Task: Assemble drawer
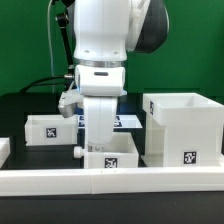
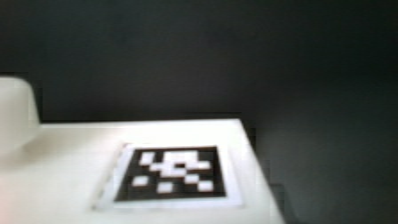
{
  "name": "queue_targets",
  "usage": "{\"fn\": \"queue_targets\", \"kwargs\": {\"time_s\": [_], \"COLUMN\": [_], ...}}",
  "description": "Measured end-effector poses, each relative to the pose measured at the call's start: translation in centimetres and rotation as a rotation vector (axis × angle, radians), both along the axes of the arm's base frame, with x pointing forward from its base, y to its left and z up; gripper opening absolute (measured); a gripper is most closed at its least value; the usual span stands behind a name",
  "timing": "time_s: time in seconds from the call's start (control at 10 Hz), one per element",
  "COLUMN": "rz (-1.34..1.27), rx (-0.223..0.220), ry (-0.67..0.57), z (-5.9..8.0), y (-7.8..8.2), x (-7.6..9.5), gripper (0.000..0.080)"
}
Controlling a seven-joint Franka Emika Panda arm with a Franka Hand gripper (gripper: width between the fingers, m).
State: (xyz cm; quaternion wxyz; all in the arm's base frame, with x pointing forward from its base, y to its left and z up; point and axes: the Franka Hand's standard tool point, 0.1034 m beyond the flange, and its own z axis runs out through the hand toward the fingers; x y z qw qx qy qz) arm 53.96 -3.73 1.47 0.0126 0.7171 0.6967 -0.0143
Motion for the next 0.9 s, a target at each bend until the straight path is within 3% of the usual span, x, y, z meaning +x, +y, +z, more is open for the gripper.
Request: {"fn": "queue_targets", "kwargs": {"time_s": [0.3,0.6,0.9], "rz": [-0.006,0.01,-0.016], "rx": [0.0,0.012,0.013], "ry": [-0.02,-0.003,-0.005], "z": [-0.2,0.1,0.0], "y": [-0.1,1.4,1.4], "x": [-0.1,0.5,0.5], "gripper": [0.0041,0.0041,0.0041]}}
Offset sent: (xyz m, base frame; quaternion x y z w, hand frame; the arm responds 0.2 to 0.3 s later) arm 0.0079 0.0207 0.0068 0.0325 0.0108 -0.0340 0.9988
